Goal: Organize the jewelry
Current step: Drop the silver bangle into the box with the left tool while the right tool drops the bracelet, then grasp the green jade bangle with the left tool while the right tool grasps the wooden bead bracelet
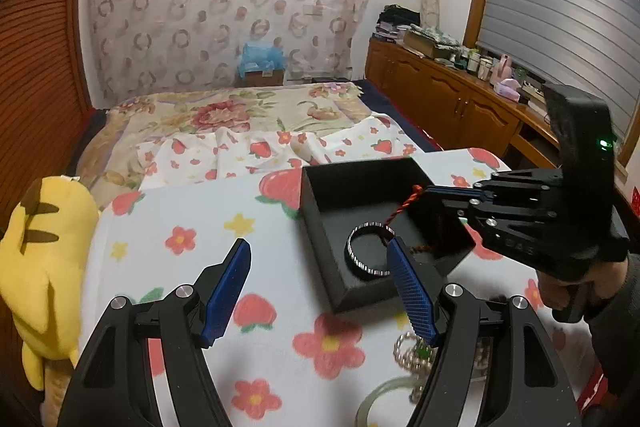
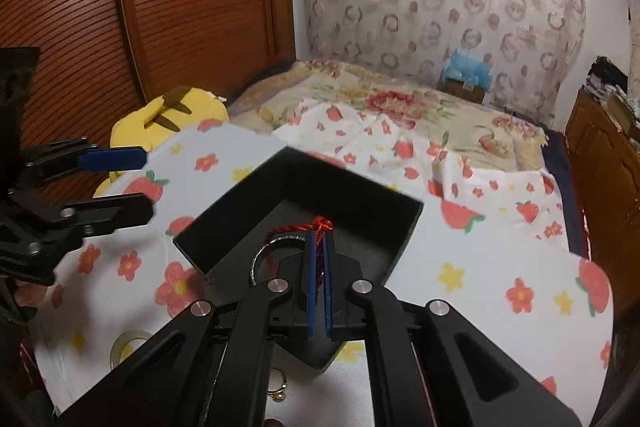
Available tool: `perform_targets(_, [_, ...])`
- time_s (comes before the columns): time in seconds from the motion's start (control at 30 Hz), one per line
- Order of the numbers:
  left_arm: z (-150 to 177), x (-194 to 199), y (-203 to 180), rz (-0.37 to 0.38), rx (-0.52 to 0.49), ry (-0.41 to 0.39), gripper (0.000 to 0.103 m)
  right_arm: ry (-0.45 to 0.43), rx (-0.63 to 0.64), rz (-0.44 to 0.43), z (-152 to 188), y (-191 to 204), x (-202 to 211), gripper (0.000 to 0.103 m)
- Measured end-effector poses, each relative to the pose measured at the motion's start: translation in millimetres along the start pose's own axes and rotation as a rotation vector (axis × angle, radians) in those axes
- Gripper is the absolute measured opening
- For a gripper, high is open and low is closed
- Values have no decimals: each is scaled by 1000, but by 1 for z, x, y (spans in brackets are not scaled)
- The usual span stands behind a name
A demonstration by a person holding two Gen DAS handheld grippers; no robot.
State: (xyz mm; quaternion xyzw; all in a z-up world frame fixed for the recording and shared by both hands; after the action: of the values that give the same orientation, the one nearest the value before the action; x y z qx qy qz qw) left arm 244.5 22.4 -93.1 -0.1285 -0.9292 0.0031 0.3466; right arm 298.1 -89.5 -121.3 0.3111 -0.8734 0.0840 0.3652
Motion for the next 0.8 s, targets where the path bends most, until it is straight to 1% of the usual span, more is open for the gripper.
perform_targets(0.1, [10, 2, -1, 4, 4, 7, 68, 9, 1, 9, 4, 3, -1, 5])
perform_targets(0.13, [13, 3, -2, 6, 5, 9, 68, 8, 5, 8, 5, 4, 0, 8])
perform_targets(0.17, [17, 4, -3, 6, 6, 11, 68, 4, 7, 8, 6, 4, 3, 17])
perform_targets(0.23, [25, 7, -6, 9, 7, 16, 68, -5, 6, 11, 7, 4, 8, 24])
perform_targets(0.37, [38, 12, -14, 7, -2, 22, 68, -25, 1, 25, 10, 2, 25, 24])
perform_targets(0.47, [48, 18, -21, 0, -14, 25, 68, -45, -15, 32, 19, 1, 44, 25])
perform_targets(0.67, [65, 27, -34, 4, -26, 36, 68, -58, -44, 36, 55, 4, 81, 25])
perform_targets(0.8, [80, 27, -40, 12, -25, 53, 68, -35, -40, 31, 87, 10, 94, 25])
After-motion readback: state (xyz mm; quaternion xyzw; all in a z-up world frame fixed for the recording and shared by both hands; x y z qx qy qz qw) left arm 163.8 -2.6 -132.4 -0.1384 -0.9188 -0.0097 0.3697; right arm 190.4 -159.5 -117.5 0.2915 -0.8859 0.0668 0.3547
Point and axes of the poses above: each gripper's, at about its wrist camera, not at the fingertips, and x roughly against the way its jaws point, y to its left, z to its underside, the point moved 9 cm from there along -x, roughly the way its jaws point, and after that the axes turned 1 degree about -z, right-handed, at the moved point
